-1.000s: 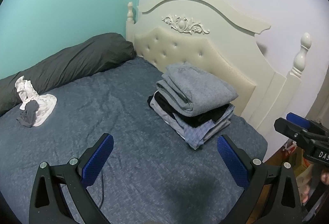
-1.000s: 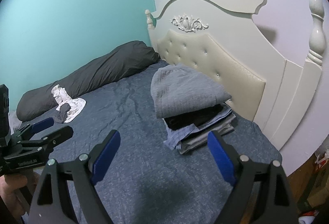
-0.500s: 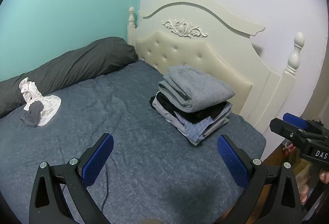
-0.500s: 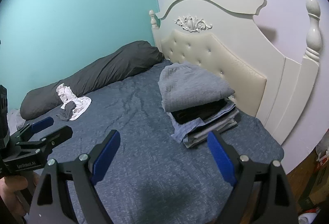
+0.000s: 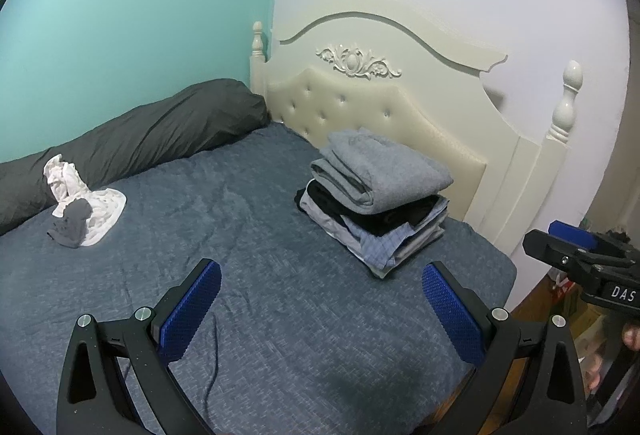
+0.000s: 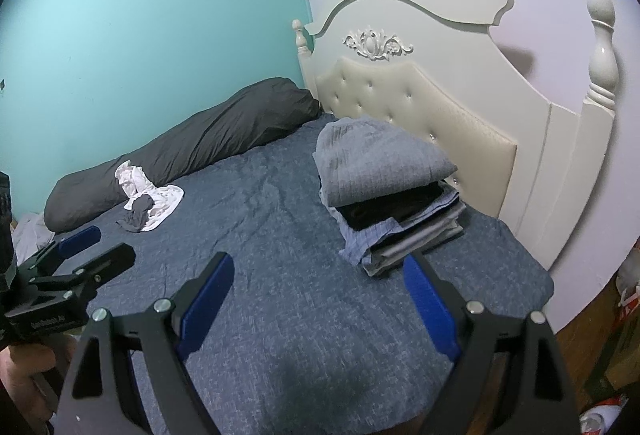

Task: Fold clothes

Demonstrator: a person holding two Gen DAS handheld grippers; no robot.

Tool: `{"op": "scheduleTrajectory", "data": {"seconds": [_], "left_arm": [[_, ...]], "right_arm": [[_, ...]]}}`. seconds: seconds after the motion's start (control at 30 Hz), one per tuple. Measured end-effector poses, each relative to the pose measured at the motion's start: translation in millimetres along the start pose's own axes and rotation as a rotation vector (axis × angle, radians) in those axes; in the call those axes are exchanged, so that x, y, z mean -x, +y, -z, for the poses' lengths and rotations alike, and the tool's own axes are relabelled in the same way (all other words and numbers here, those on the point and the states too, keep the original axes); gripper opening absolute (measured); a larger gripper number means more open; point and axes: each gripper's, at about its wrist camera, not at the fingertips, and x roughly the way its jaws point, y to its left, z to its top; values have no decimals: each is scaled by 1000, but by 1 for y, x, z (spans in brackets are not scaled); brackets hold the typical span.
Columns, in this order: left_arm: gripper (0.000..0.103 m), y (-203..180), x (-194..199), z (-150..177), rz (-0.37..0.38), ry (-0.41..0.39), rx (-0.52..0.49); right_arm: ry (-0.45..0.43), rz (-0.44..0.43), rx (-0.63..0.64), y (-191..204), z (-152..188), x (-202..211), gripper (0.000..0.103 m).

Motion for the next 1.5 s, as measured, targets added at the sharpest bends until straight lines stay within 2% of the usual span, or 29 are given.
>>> {"op": "scheduleTrajectory", "data": {"seconds": [0.9,1.5], "left_arm": [[103,-7,38,21,30,-24,-28],[103,-7,54,29,28,-34,-40]], "right_arm": [[1,-6,-15,10,34,30,88],[-29,-4,-11,15,39,46,88]]}}
